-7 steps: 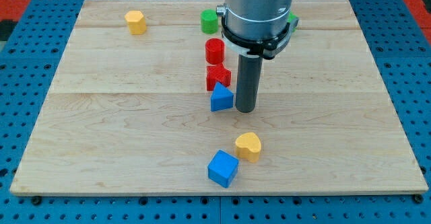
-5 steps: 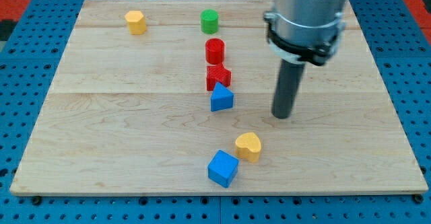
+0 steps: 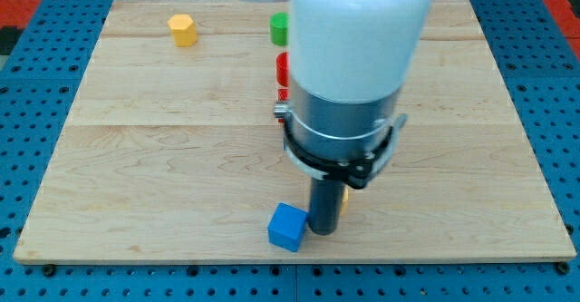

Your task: Move the yellow heart towards the blue triangle

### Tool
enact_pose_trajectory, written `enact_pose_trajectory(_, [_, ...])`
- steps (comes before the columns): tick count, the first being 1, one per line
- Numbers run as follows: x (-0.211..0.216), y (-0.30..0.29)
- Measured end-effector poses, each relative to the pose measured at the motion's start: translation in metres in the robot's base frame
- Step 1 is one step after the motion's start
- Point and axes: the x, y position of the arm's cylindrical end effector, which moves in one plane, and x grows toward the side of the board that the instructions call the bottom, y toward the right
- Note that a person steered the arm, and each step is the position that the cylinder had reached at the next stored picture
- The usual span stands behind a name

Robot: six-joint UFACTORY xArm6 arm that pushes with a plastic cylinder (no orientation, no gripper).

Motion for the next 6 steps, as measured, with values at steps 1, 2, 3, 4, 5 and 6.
enact_pose_trajectory(1, [-0.010, -0.004])
enact_pose_trajectory(2, [-0.011, -0.003])
enact_pose_trajectory(3, [-0.012, 0.020])
enact_pose_trajectory(4, [-0.012, 0.054])
enact_pose_trajectory(5, [-0.019, 0.057])
enact_pose_trajectory(6, [-0.027, 0.044])
